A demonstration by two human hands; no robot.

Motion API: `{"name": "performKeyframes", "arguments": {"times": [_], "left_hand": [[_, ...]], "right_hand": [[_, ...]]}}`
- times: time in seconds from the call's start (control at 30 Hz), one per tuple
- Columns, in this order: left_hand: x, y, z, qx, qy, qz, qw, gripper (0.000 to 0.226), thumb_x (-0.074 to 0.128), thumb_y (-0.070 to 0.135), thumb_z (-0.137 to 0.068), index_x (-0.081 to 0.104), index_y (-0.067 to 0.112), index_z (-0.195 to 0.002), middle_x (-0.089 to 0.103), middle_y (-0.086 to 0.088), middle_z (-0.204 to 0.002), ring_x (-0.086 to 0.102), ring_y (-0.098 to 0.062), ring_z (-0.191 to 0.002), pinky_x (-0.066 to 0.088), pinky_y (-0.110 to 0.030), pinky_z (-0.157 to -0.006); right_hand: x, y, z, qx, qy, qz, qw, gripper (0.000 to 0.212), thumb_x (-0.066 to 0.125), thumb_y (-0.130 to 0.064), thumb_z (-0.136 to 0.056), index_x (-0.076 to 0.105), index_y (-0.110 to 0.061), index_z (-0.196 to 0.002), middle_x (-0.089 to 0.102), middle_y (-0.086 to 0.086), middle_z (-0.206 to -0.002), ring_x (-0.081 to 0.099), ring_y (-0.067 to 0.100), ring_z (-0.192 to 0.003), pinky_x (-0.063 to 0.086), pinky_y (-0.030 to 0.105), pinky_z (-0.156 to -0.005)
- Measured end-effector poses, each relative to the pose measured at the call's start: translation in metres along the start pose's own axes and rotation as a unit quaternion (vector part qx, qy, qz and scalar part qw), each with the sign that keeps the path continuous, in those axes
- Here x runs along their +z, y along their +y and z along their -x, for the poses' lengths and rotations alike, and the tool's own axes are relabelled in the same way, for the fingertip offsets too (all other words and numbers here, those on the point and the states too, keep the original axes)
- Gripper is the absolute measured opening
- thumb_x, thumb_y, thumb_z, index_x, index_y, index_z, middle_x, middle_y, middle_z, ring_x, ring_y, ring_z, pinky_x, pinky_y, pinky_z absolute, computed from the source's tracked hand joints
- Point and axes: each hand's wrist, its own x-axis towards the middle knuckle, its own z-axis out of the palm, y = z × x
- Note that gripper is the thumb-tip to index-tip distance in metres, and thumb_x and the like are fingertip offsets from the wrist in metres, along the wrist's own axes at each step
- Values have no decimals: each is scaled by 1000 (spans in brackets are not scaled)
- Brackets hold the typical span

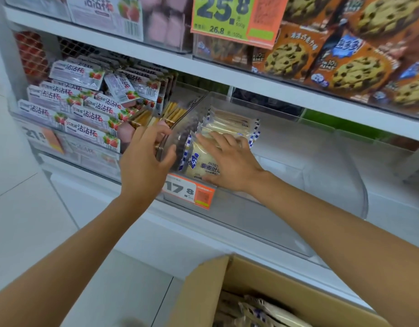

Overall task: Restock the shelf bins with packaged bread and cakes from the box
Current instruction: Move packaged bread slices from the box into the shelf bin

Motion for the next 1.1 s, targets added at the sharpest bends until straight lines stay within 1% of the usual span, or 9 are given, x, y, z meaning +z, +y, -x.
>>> {"name": "performKeyframes", "arguments": {"times": [0.2,0.3,0.43,0.57,0.7,0.83,0.9,1.0,1.1], "left_hand": [[-2,6,3,-6,3,-24,1000,25,68,23,-90,60,20,-114,54,-1,-112,48,-12,-79,38,-18,-62],[-9,22,14,-13,19,-45,999,26,70,23,-89,61,18,-112,53,-5,-119,46,-10,-89,40,-26,-68],[-14,57,34,12,-46,26,999,9,66,23,-89,59,23,-95,53,7,-89,48,-11,-72,43,-33,-62],[-7,95,83,-6,-180,64,982,9,68,22,-86,60,26,-89,53,10,-73,49,-3,-63,44,-31,-65],[6,116,159,-72,-320,100,939,8,72,24,-85,66,20,-88,66,5,-82,56,-10,-66,52,-34,-73],[15,112,220,-118,-420,60,898,8,71,26,-88,66,23,-93,69,5,-95,64,-10,-92,50,-29,-90],[18,106,236,-128,-443,51,886,10,71,25,-88,67,22,-97,68,5,-96,62,-8,-92,48,-25,-90],[24,99,245,-128,-460,37,878,13,72,23,-88,69,19,-99,69,5,-95,64,-10,-92,44,-14,-77],[29,91,250,-134,-468,19,873,16,72,23,-87,69,20,-102,68,8,-93,63,-9,-91,40,-8,-72]], "right_hand": [[-14,1,4,18,-40,-85,995,97,60,-69,-79,8,-39,-155,14,2,-161,13,24,-147,5,44,-119],[-31,3,21,52,-3,-160,986,83,63,-63,-83,25,-37,-152,28,3,-157,22,25,-144,11,39,-117],[-54,1,69,95,119,-197,969,40,65,-29,-89,61,-14,-127,62,7,-119,52,28,-114,35,37,-99],[-63,-10,146,140,174,-218,950,12,60,-10,-85,67,-8,-94,61,4,-83,56,24,-84,46,35,-73],[-36,-18,238,171,98,-249,948,13,61,-13,-86,66,-14,-98,57,-7,-85,54,15,-81,41,28,-67],[15,-14,329,249,-93,-277,923,23,61,-21,-90,65,-19,-112,67,-3,-104,62,16,-96,50,32,-82],[41,-14,357,264,-159,-279,909,30,62,-29,-91,63,-22,-120,67,-3,-116,61,16,-106,48,28,-86],[71,-26,359,288,-164,-316,889,43,66,-37,-89,60,-20,-129,63,-2,-128,58,18,-115,46,31,-94],[99,-45,341,269,-169,-296,901,41,67,-42,-88,65,-20,-122,62,4,-119,55,23,-112,46,36,-92]]}}
